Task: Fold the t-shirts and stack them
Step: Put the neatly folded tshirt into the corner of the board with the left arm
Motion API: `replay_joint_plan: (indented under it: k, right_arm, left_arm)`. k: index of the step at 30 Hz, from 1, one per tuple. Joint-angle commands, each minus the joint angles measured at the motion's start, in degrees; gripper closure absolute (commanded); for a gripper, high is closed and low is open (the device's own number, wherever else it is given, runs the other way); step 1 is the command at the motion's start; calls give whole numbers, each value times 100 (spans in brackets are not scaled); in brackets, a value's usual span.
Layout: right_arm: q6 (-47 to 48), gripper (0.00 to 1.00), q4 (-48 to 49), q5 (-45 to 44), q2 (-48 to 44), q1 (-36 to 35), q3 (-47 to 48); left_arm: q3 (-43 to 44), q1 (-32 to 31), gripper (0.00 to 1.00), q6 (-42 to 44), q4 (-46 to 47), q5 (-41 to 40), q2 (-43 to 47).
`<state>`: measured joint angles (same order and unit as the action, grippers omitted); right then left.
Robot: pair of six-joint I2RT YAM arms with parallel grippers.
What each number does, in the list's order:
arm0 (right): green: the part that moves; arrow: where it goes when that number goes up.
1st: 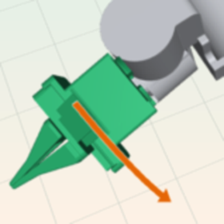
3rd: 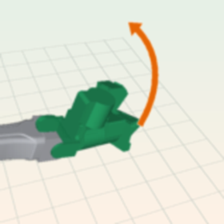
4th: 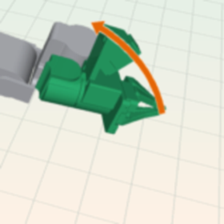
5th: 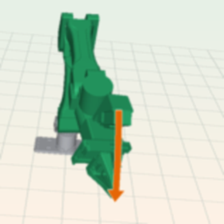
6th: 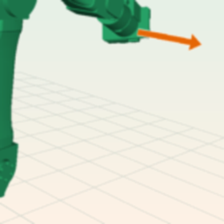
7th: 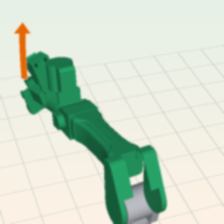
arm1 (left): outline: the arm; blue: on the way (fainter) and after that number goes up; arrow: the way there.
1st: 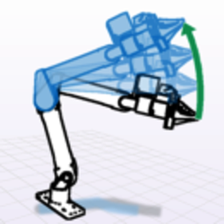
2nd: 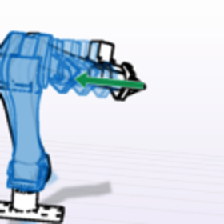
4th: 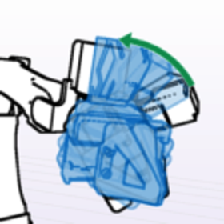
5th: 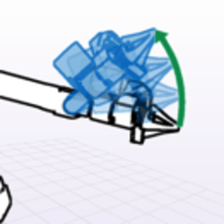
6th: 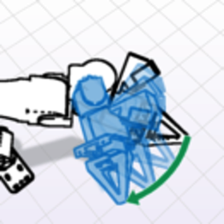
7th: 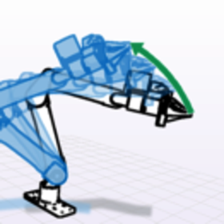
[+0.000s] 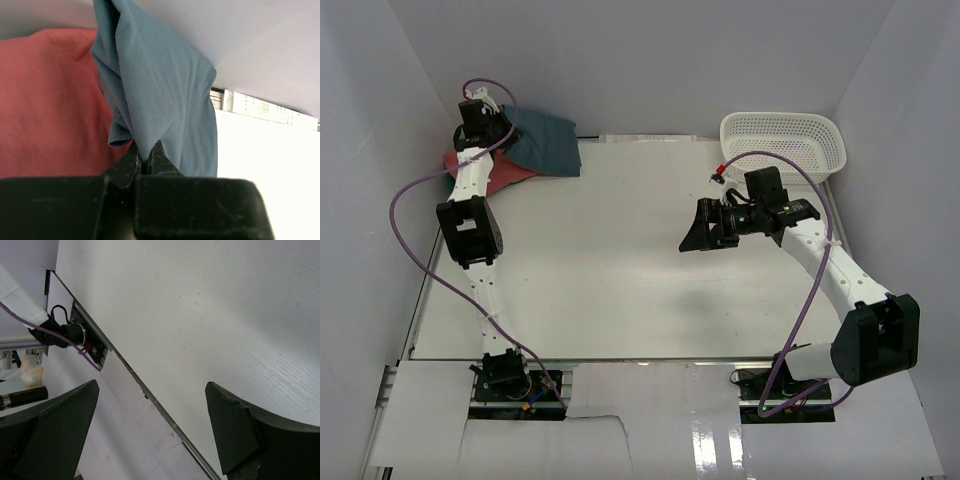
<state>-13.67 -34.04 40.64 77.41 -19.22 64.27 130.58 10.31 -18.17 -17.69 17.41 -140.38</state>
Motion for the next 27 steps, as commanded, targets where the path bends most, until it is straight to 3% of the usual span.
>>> replay_joint_plan:
  k: [1, 17, 27]
  right_arm:
    - [-118, 7, 143, 49, 38, -46, -11]
    - [-162, 7, 275, 84, 55, -169, -143]
    - [-188, 7, 328, 93, 20, -213, -266]
  left_arm:
    - [56, 261, 100, -230, 363, 149, 466]
    - [-543, 912, 100, -600, 609, 298, 1196]
    - [-920, 1131, 100, -635, 653, -9, 1610]
